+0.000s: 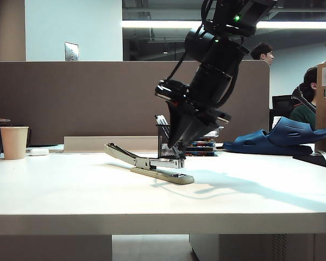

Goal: Pick up a set of staples and put them into the open stapler.

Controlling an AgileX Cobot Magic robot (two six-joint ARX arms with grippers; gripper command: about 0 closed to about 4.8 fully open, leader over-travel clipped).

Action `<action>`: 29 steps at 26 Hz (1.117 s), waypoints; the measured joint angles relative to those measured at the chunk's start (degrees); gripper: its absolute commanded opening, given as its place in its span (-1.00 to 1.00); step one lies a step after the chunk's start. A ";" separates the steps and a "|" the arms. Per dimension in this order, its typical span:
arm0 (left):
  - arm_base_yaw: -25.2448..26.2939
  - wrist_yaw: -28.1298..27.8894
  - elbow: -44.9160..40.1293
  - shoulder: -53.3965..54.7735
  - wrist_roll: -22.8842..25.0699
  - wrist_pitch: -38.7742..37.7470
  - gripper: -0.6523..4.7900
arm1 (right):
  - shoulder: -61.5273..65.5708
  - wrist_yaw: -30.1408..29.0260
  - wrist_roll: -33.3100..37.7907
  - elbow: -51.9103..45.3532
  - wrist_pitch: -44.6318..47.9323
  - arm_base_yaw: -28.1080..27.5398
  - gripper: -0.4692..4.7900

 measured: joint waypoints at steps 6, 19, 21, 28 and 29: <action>0.00 0.00 0.00 0.00 0.00 0.00 -0.78 | -0.24 0.17 0.00 0.02 0.13 -0.02 -0.57; 0.00 -2.58 0.00 0.02 0.00 -0.04 -0.78 | -10.95 9.31 -1.77 0.11 -0.13 -2.60 -0.86; 0.00 -5.77 0.00 0.02 0.00 -0.22 -0.78 | -13.51 10.40 -1.95 0.11 -0.74 -3.58 -0.86; 0.00 -18.91 0.02 0.00 0.00 -0.87 -0.78 | -24.68 13.35 -2.03 0.04 -1.53 -8.09 -0.86; 0.00 -20.00 0.02 0.00 0.00 -0.96 -0.78 | -26.62 13.88 -2.03 0.00 -1.55 -8.83 -0.86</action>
